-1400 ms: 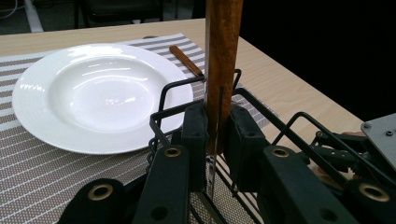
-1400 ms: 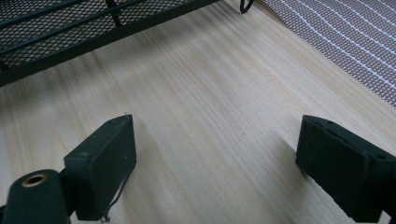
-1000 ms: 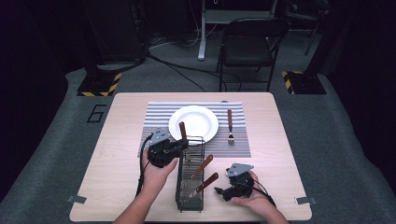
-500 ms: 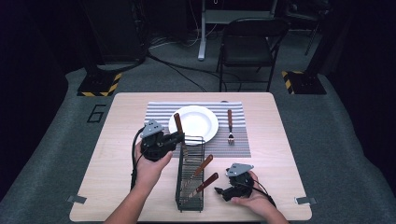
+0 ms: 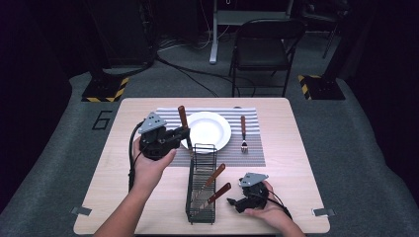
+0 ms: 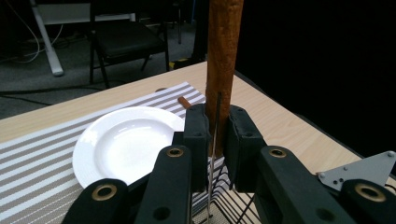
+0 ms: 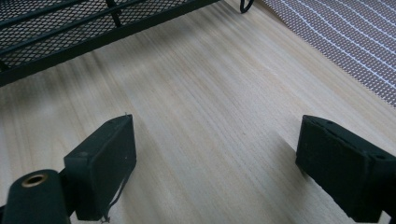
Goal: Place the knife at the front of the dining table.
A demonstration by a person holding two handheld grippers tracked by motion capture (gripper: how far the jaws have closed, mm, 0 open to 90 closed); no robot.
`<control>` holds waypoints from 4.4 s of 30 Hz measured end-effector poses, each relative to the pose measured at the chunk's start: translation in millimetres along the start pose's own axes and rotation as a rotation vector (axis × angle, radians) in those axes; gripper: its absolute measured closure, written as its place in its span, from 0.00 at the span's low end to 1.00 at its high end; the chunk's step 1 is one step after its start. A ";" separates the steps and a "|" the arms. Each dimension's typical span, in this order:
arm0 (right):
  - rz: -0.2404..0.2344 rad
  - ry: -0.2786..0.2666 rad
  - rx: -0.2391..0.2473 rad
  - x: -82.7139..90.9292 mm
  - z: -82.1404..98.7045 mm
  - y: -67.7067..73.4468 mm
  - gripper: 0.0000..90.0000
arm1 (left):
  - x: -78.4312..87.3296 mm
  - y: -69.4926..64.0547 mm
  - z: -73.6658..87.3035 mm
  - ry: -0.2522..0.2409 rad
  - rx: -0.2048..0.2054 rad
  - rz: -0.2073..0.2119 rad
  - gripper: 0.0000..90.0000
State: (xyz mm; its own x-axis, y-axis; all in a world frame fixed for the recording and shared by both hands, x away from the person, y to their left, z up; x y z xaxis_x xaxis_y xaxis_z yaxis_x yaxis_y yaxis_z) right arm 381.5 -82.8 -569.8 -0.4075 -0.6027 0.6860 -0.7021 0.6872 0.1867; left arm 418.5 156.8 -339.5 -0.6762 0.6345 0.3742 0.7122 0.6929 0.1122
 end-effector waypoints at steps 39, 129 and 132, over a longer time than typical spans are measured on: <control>0.000 0.000 -0.001 0.0 0.0 0.0 0.13 | -33.8 80.8 60.3 0.131 0.130 -0.140 0.89; -0.003 0.000 0.002 0.1 0.0 -0.1 0.13 | -112.0 150.6 134.7 0.364 0.296 -0.215 0.89; -0.003 0.000 0.002 0.1 0.0 -0.1 0.13 | -118.0 151.6 135.5 0.384 0.287 -0.213 0.89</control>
State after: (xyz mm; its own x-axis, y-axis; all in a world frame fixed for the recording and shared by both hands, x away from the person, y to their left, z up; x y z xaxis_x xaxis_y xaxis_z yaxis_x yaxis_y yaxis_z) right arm 381.6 -83.0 -569.8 -0.4058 -0.6046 0.6854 -0.7042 0.6848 0.1872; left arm 580.8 233.4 -491.4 -0.6444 0.3351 0.6873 0.4497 0.8931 -0.0138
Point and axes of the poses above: each handheld gripper's, and its own axes: x roughly backward along the jaws, z roughly out of its underside, y roughly to its left, the point moved 6 cm from there along -x, roughly forward along the jaws, and after that the axes turned 15 degrees about -x, right-handed, at the moved point
